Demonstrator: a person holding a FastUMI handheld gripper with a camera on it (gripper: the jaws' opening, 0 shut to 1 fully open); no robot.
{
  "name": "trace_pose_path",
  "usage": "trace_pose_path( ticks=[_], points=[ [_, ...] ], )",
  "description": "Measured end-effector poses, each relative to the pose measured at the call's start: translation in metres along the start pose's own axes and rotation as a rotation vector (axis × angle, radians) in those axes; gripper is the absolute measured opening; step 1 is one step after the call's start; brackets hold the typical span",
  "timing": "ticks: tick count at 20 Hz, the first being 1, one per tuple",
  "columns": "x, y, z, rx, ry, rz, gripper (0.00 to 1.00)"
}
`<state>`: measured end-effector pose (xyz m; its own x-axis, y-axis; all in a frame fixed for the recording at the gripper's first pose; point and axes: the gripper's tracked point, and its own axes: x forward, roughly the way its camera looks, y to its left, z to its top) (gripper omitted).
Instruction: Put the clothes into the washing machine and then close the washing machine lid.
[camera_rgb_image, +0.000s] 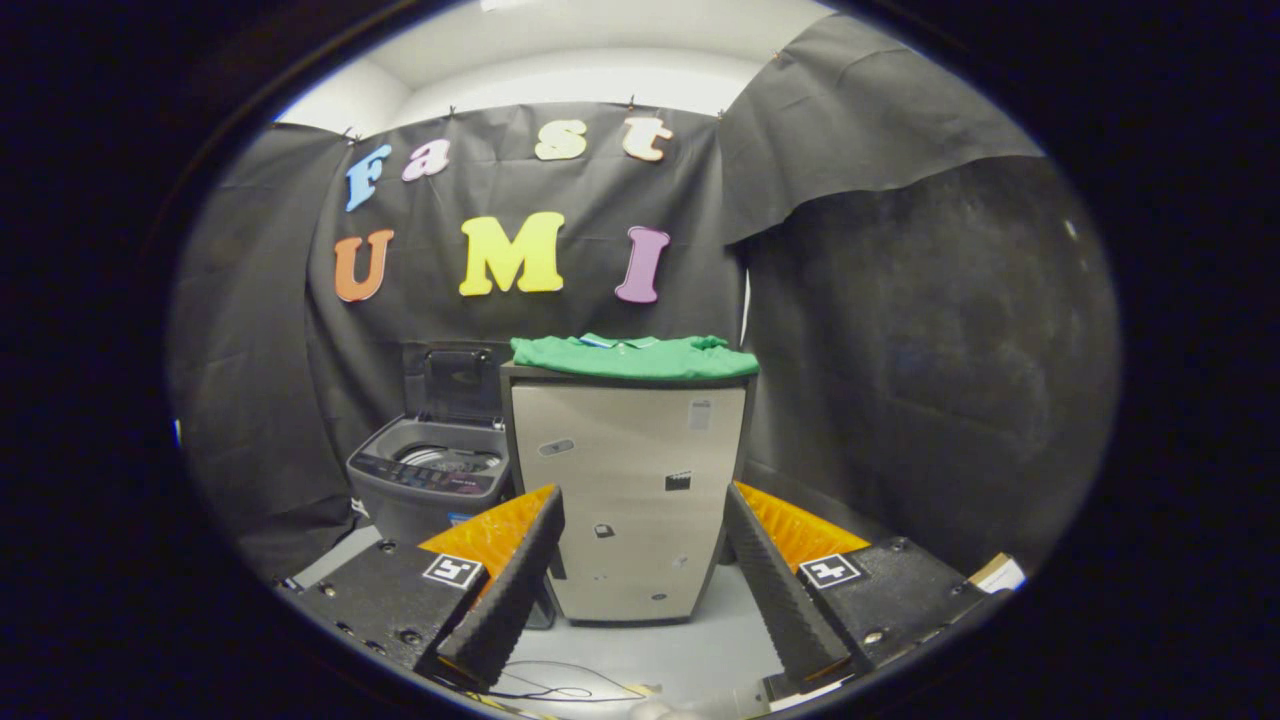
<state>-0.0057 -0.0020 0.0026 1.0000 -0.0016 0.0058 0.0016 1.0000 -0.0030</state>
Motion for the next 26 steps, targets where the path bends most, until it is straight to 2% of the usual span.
trace_pose_path(
  ticks=[15,26],
  points=[
    [0.007,0.022,0.022,-0.009,0.004,-0.019,1.0],
    [0.061,0.034,0.108,-0.007,0.008,-0.076,1.0]
  ],
)
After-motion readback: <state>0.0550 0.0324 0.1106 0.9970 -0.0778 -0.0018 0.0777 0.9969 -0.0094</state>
